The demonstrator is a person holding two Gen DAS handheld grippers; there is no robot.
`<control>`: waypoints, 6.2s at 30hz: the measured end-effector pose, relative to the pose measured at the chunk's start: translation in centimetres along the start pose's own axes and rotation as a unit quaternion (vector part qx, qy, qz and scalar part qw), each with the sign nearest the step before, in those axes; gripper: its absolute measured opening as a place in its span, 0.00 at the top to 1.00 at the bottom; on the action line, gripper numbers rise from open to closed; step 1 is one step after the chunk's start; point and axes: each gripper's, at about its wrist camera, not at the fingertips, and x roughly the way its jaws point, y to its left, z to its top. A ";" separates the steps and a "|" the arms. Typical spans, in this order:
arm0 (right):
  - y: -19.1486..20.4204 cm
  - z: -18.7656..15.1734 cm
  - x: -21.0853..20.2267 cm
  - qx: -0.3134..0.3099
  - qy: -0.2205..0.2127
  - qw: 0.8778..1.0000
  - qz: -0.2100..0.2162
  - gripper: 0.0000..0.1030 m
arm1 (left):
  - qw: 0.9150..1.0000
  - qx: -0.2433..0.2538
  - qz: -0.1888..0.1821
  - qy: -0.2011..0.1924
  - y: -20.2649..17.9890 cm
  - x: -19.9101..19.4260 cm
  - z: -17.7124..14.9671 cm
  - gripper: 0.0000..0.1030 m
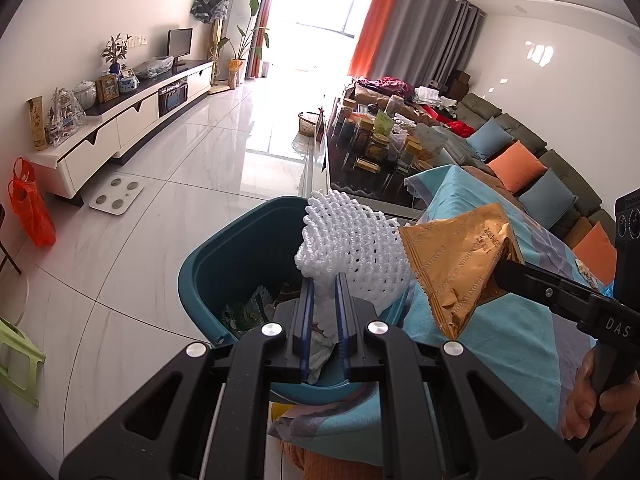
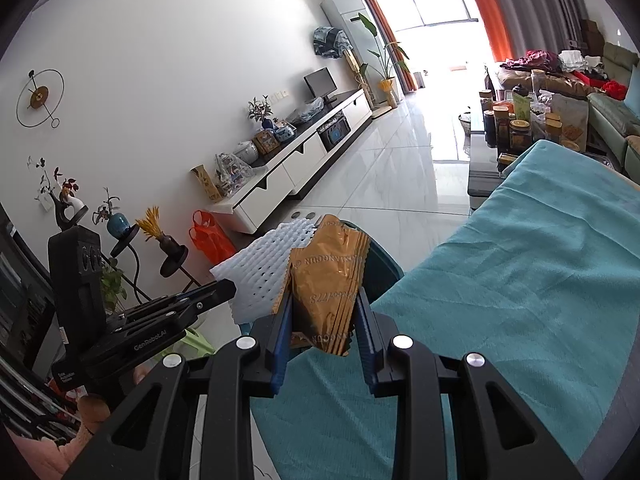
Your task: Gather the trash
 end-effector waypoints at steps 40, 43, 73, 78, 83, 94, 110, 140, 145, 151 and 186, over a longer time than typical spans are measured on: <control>1.2 0.9 3.7 -0.016 0.032 0.999 -0.025 0.73 | 0.999 -0.012 0.017 0.025 0.3 3.9 -0.1 0.89; 1.3 0.9 4.2 -0.017 0.038 0.999 -0.027 0.73 | 0.999 -0.013 0.019 0.027 0.5 4.2 -0.2 0.89; 2.5 1.4 7.9 -0.037 0.083 0.995 -0.052 0.58 | 0.997 -0.019 0.033 0.068 0.3 8.7 -1.0 0.80; 2.3 1.3 7.7 -0.031 0.078 0.995 -0.052 0.51 | 0.997 -0.018 0.030 0.070 0.5 8.8 -1.4 0.70; 2.2 1.2 7.6 -0.029 0.075 0.996 -0.049 0.49 | 0.997 -0.020 0.028 0.065 0.6 8.6 -1.6 0.66; 1.1 0.3 4.6 -0.015 0.046 0.998 -0.039 0.49 | 1.000 -0.004 0.014 0.027 0.2 5.8 -1.7 0.42; -2.5 -6.2 -8.6 0.001 -0.108 0.978 -0.179 0.11 | 0.993 0.072 -0.014 -0.090 -7.7 -1.2 -3.4 0.05; -5.6 -15.7 -22.7 0.028 -0.274 0.872 -0.404 0.07 | 0.958 0.181 -0.064 -0.212 -25.6 -4.2 -8.4 0.05; -5.4 -16.1 -23.4 0.033 -0.283 0.867 -0.409 0.07 | 0.956 0.183 -0.067 -0.220 -25.4 -4.9 -8.6 0.05; -5.0 -16.2 -23.5 0.032 -0.287 0.864 -0.412 0.07 | 0.952 0.189 -0.064 -0.232 -25.4 -5.3 -8.8 0.05; -4.7 -16.5 -24.2 0.037 -0.298 0.856 -0.421 0.07 | 0.948 0.191 -0.060 -0.246 -26.0 -5.9 -8.8 0.05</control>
